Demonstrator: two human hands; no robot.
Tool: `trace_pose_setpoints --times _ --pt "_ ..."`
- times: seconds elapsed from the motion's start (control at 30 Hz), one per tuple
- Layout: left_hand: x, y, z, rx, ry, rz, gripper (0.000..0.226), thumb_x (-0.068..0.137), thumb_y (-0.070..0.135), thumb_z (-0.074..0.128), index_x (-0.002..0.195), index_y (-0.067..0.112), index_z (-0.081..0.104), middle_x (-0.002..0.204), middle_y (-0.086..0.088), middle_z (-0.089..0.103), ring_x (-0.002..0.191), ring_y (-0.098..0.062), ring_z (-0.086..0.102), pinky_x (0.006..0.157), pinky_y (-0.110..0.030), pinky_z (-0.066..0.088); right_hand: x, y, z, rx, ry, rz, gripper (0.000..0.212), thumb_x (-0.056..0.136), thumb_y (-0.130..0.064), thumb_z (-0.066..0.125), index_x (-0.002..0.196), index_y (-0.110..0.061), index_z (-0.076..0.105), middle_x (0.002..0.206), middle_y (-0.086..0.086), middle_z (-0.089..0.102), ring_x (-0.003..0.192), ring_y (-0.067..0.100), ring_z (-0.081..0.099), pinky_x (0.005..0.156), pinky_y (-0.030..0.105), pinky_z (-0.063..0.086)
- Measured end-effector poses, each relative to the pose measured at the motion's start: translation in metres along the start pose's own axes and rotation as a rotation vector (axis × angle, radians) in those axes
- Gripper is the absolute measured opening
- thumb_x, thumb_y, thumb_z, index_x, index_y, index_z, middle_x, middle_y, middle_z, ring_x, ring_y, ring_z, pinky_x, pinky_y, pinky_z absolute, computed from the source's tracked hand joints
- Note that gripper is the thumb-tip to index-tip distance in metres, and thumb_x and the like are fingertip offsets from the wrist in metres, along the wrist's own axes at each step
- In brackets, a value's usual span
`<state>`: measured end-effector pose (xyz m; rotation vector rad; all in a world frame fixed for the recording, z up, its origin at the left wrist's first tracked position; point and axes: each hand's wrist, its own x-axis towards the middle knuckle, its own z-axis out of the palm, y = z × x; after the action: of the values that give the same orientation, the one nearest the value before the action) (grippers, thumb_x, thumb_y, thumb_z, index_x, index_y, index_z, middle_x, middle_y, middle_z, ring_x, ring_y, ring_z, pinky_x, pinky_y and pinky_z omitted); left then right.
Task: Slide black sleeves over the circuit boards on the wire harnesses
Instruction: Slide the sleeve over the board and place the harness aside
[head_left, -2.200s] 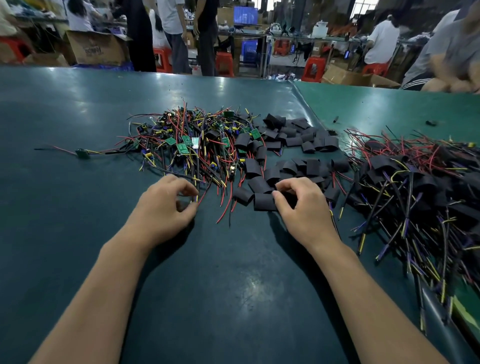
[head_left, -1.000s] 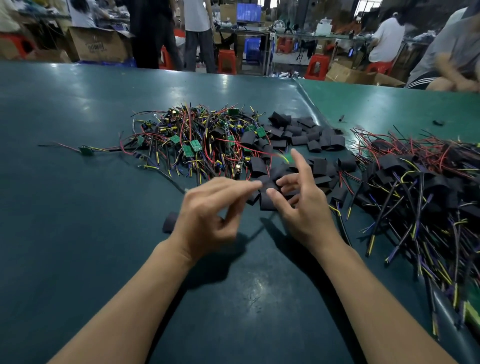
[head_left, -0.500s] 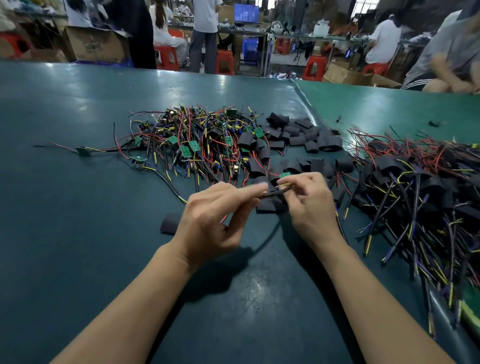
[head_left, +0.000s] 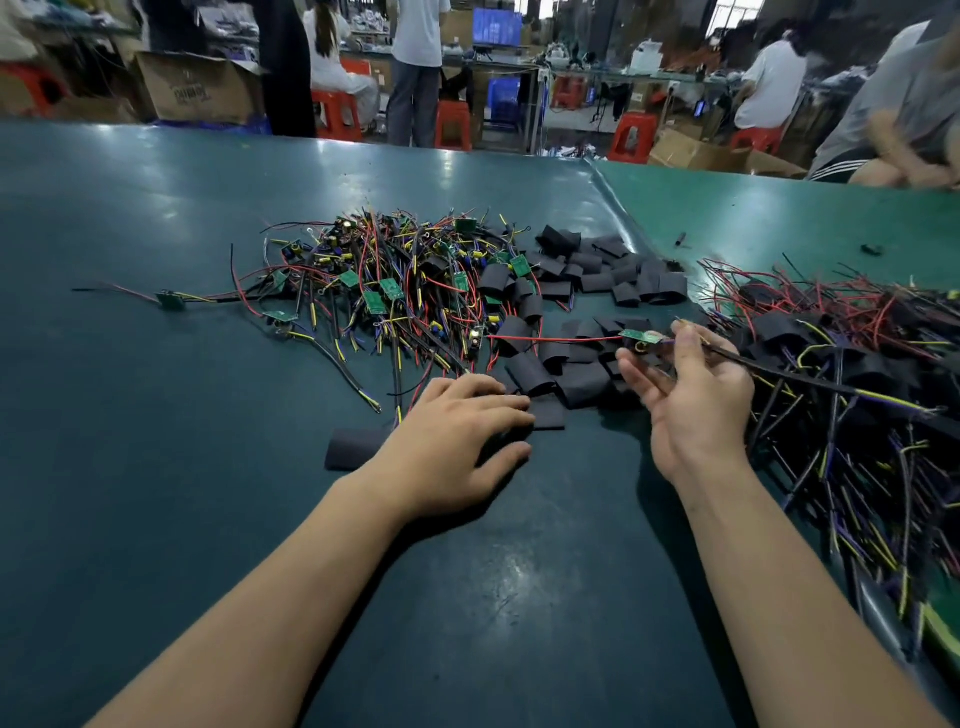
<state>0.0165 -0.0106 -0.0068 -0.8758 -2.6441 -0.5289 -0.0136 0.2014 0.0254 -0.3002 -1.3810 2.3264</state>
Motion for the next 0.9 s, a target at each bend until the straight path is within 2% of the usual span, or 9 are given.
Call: trace_pose_setpoints --times 0.1,0.17,0.33,0.47,0.53,0.6,0.7,0.8,0.9 --pt "0.002 0.000 -0.004 0.021 0.094 -0.012 0.028 0.088 0.048 0.065 0.098 0.022 0.070 0.105 0.011 0.068 0.107 -0.018 0.049 0.091 -0.035 0.035 -0.002 0.001 0.001 -0.022 -0.077 0.023 0.004 0.094 -0.010 0.063 0.092 -0.011 0.060 0.081 0.000 0.064 0.069 0.021 0.068 0.066 0.026 0.058" --pt "0.002 0.000 -0.004 0.032 0.098 -0.032 0.030 0.087 0.049 0.067 0.099 0.022 0.071 0.099 0.008 0.066 0.101 -0.019 0.048 0.089 -0.036 0.036 -0.003 0.002 0.001 -0.038 -0.112 0.032 0.007 0.091 -0.003 0.065 0.091 -0.010 0.063 0.076 -0.001 0.065 0.070 0.015 0.064 0.067 0.021 0.055" --pt "0.000 -0.002 -0.006 -0.154 0.046 -0.072 0.026 0.086 0.040 0.072 0.103 0.020 0.074 0.110 0.010 0.067 0.108 -0.016 0.048 0.097 -0.040 0.040 -0.005 -0.003 0.001 0.064 -0.234 0.082 0.019 0.087 0.011 0.058 0.090 -0.007 0.065 0.072 -0.002 0.069 0.075 0.012 0.066 0.075 0.019 0.054" --pt "0.000 -0.003 -0.010 -0.197 0.112 -0.100 0.027 0.080 0.031 0.079 0.103 0.020 0.072 0.085 0.029 0.054 0.093 -0.008 0.050 0.090 -0.032 0.042 -0.007 -0.013 0.000 0.080 -0.287 0.060 0.019 0.077 0.008 0.064 0.091 -0.005 0.065 0.074 0.002 0.072 0.074 0.015 0.069 0.074 0.022 0.056" --pt "0.000 -0.003 -0.012 -0.250 0.132 -0.140 0.032 0.077 0.027 0.081 0.106 0.020 0.071 0.086 0.031 0.050 0.093 -0.009 0.054 0.088 -0.030 0.045 -0.008 -0.014 0.000 0.061 -0.266 0.039 0.010 0.086 0.004 0.064 0.084 -0.006 0.065 0.074 0.004 0.072 0.074 0.019 0.069 0.073 0.027 0.058" --pt "-0.001 -0.004 -0.013 -0.303 0.173 -0.176 0.033 0.075 0.022 0.082 0.105 0.020 0.070 0.088 0.023 0.059 0.092 -0.011 0.058 0.086 -0.031 0.047 -0.008 -0.013 0.001 0.023 -0.250 0.017 0.013 0.091 0.000 0.062 0.081 -0.007 0.063 0.072 0.005 0.070 0.073 0.022 0.069 0.071 0.028 0.058" --pt "-0.002 -0.007 -0.014 -0.371 0.320 -0.208 0.030 0.075 0.013 0.082 0.102 0.015 0.068 0.095 0.009 0.069 0.091 -0.013 0.063 0.085 -0.030 0.048 -0.007 -0.013 0.000 -0.024 -0.252 0.021 0.010 0.095 -0.001 0.057 0.089 -0.008 0.059 0.075 0.010 0.068 0.067 0.024 0.071 0.062 0.024 0.058" --pt "-0.002 -0.009 -0.015 -0.458 0.457 -0.246 0.027 0.075 0.007 0.081 0.098 0.014 0.067 0.093 0.007 0.070 0.090 -0.008 0.065 0.083 -0.022 0.046 -0.006 -0.013 -0.003 -0.033 -0.269 0.040 0.010 0.095 0.000 0.056 0.094 -0.009 0.061 0.083 0.016 0.062 0.068 0.026 0.071 0.063 0.025 0.058" --pt "-0.002 -0.010 -0.014 -0.460 0.521 -0.252 0.030 0.075 0.006 0.080 0.098 0.015 0.064 0.096 0.005 0.070 0.092 -0.011 0.065 0.085 -0.031 0.049 -0.007 -0.012 -0.004 -0.034 -0.321 0.048 0.011 0.093 0.004 0.058 0.094 -0.006 0.063 0.083 0.015 0.064 0.076 0.030 0.072 0.069 0.027 0.059"
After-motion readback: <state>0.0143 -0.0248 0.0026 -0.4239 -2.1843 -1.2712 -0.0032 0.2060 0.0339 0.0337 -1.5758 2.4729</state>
